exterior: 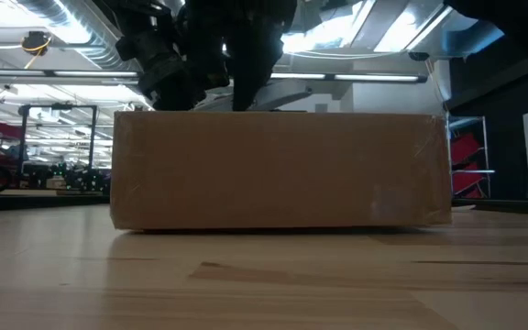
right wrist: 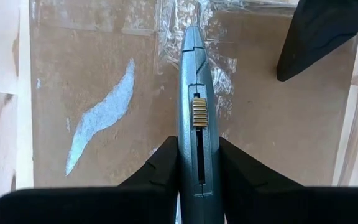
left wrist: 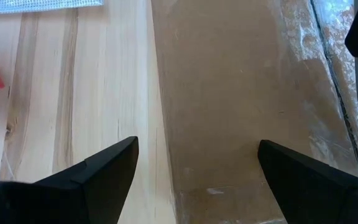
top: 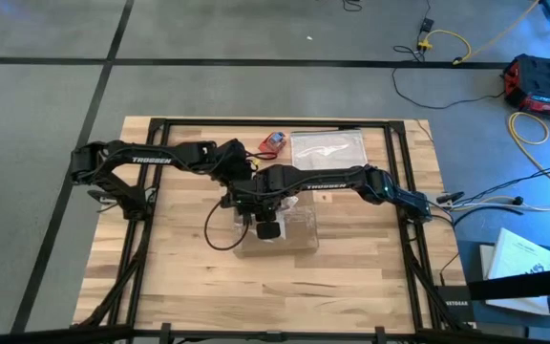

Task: Unpack boxes
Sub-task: Open the box using the silver cutter

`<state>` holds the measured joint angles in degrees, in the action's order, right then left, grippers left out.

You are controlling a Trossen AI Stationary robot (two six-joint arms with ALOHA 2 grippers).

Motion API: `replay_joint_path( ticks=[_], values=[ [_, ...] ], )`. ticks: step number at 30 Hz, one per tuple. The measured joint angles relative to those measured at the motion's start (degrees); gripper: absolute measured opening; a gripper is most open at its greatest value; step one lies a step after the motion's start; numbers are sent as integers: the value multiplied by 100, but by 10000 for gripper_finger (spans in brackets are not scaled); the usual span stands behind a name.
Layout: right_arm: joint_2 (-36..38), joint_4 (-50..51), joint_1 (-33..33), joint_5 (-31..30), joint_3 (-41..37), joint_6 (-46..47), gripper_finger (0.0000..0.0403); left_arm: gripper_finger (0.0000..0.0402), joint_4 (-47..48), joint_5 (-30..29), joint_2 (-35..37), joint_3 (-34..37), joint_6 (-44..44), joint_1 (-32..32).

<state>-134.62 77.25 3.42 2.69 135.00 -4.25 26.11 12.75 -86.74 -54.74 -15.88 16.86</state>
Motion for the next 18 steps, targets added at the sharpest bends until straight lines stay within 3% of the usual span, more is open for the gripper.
replay_joint_path(
  ticks=[18],
  values=[
    [14,4,4,-151,0,4,64,321,-18,-2,0,0,-24,2]
  ],
)
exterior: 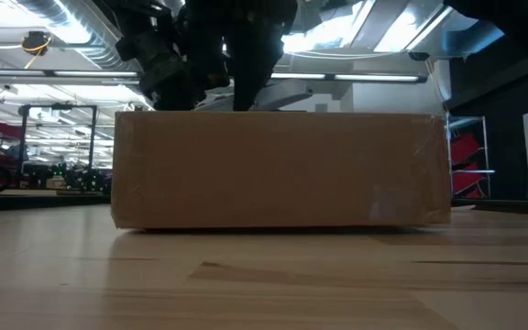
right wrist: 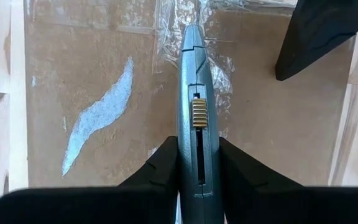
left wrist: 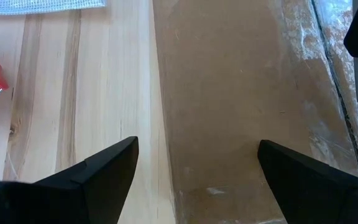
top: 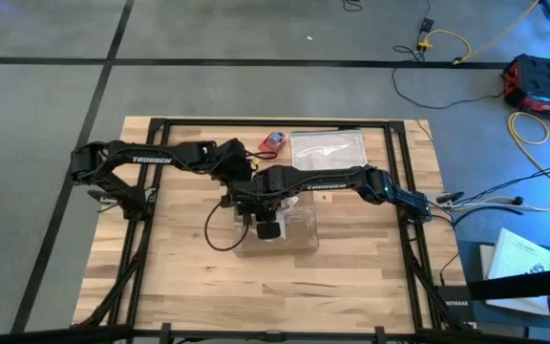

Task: Unpack boxes
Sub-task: Open the box using the silver cutter

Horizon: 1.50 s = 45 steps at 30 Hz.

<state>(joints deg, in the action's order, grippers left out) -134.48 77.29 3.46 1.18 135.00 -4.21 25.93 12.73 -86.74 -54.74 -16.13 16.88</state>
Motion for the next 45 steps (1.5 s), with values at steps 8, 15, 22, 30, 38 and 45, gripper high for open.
replay_joint_path(
  ticks=[8,15,22,30,38,45],
  values=[
    [37,24,12,-13,-2,17,64,321,-4,2,0,0,-40,0],
    [39,-54,31,128,-4,-38,64,321,-2,2,0,0,-31,-1],
    [42,-110,27,139,-2,-48,64,321,0,4,0,0,-17,-2],
    [51,-142,25,139,-4,-49,64,321,1,5,0,0,-24,0],
    [68,-225,18,137,-4,-33,64,321,9,13,0,0,-17,0],
    [68,-251,-37,87,-42,-60,64,321,14,25,0,0,-16,0]
  ],
)
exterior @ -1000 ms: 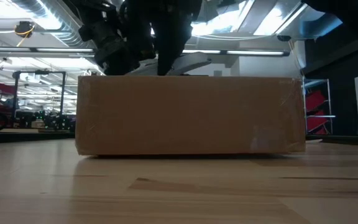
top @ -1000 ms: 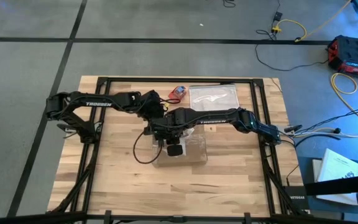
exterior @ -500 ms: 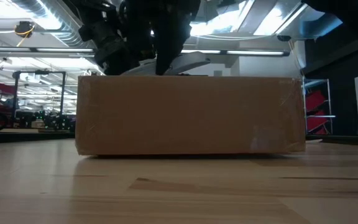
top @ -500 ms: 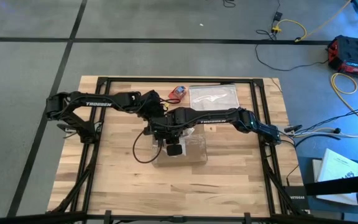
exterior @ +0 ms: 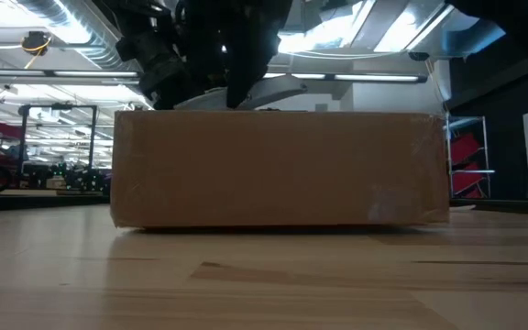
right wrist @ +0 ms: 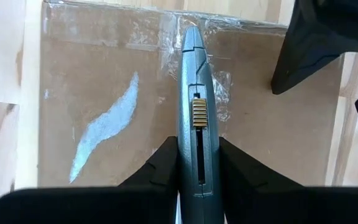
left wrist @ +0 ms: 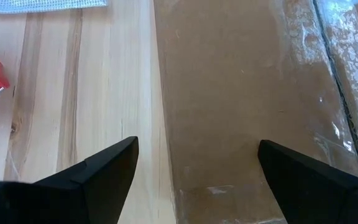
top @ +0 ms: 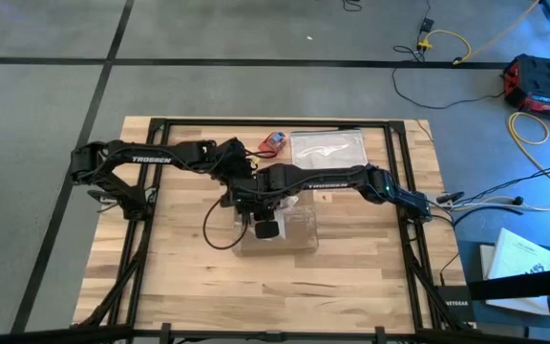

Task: Unpack boxes
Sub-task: Open the box using the silver cutter

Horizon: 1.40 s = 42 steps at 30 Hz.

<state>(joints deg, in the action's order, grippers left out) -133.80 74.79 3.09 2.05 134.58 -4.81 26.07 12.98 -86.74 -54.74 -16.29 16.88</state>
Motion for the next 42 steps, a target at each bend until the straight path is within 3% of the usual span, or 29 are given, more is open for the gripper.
replay_joint_path(
  ticks=[42],
  values=[
    [-9,153,-13,107,-6,5,64,321,-16,-20,0,0,-18,-2]
  ],
)
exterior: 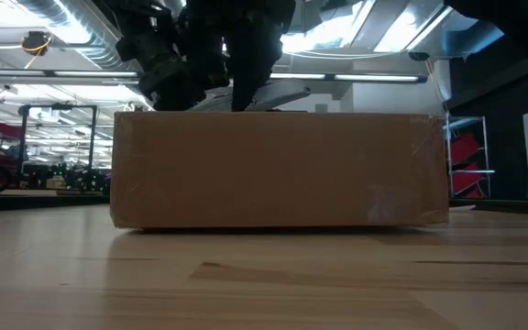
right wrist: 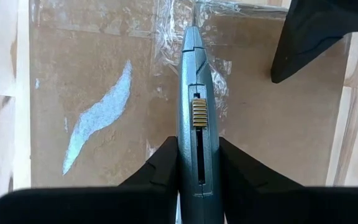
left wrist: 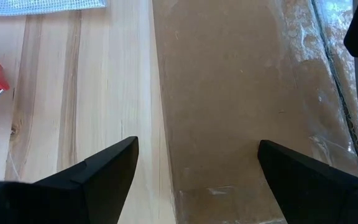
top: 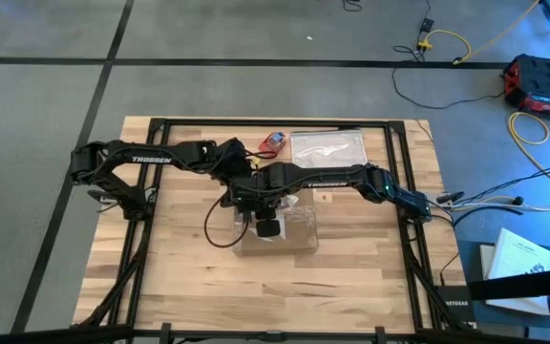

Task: Unpack boxes
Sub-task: Open the box using the silver cutter

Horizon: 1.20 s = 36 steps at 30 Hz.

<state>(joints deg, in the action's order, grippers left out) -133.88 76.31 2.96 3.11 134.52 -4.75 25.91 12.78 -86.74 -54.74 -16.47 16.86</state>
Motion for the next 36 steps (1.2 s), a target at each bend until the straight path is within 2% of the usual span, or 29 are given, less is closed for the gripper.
replay_joint_path(
  ticks=[36],
  values=[
    [-35,140,0,-1,0,-6,64,321,-7,-2,0,0,-2,0]
  ],
)
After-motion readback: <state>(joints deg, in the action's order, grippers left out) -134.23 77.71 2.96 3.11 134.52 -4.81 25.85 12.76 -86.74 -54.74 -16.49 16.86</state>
